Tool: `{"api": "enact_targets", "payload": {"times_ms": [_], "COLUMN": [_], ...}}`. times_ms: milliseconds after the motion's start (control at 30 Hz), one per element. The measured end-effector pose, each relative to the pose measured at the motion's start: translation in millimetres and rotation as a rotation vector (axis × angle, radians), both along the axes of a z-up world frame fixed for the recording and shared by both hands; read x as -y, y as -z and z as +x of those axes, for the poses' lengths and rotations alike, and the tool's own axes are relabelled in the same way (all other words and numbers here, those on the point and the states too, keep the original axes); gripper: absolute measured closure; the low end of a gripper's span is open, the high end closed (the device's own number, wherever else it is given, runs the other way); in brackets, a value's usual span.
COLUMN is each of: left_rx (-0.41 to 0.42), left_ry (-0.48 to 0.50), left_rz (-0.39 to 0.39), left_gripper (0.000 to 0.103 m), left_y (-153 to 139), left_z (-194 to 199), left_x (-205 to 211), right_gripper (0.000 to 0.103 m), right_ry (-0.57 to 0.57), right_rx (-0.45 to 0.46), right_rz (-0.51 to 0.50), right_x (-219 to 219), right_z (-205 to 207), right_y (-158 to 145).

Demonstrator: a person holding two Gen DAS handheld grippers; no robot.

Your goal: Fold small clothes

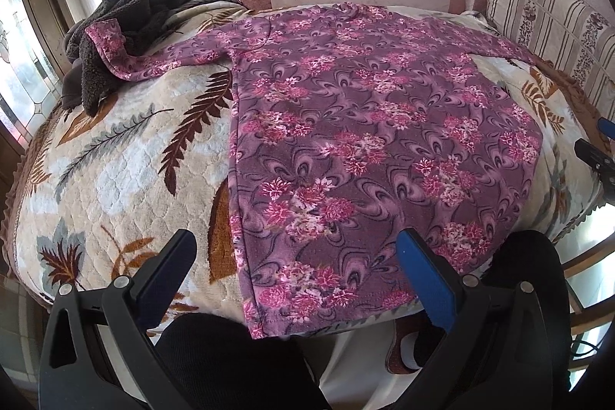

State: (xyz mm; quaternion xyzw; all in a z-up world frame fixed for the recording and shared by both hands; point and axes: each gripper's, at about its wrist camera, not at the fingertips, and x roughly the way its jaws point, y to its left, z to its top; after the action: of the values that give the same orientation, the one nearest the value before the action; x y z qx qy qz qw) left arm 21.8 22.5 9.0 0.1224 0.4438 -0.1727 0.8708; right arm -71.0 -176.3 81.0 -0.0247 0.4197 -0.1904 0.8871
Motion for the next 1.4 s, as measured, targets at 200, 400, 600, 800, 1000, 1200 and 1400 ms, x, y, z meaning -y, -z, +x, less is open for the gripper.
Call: {"api": "enact_targets", "payload": {"times_ms": [200,400,600,800,1000,1200,1400], "left_rx": [-0.004,-0.014,-0.066,-0.187,-0.359,-0.524,-0.534], "left_ry": [-0.001,-0.003,-0.024,-0.225,-0.182,-0.103,-0.199], "left_rz": [0.006,0.022,-0.008,-0.085,-0.114,-0.183,-0.385], "left_gripper": [0.000,0.000,0.000,0.003,0.015,0.101,0.103], "left_y": [1.3,4.9,8.0,12.0,47.5,66.4,37.0], "left_z": [0.5,1.4,11.5,53.0,49.3,43.0,61.1], "left_x": [0.0,2.8,-4.9,-64.7,-59.8,-39.0,-74.6], "right_gripper": [0.007,0.007,0.007,0.007,0.008,0.017,0.019], "right_ry": [-0.005,0.019,0.054,0.094,0.137,0.177,0.135], "right_rx": [0.004,0.005,0.004,-0.007,-0.017,-0.034,-0.052], "right_rz": [0.017,0.053,0.092,0.118,0.188,0.283,0.354], "right_x": [1.5,11.7,24.5,39.2,55.3,80.4,93.7], "right_z": [-0.6,-5.3,-8.1,-14.0,-12.6,-13.6,-8.6], "right_y": [2.7,8.8,16.1,26.9,42.6,60.7,81.9]}}
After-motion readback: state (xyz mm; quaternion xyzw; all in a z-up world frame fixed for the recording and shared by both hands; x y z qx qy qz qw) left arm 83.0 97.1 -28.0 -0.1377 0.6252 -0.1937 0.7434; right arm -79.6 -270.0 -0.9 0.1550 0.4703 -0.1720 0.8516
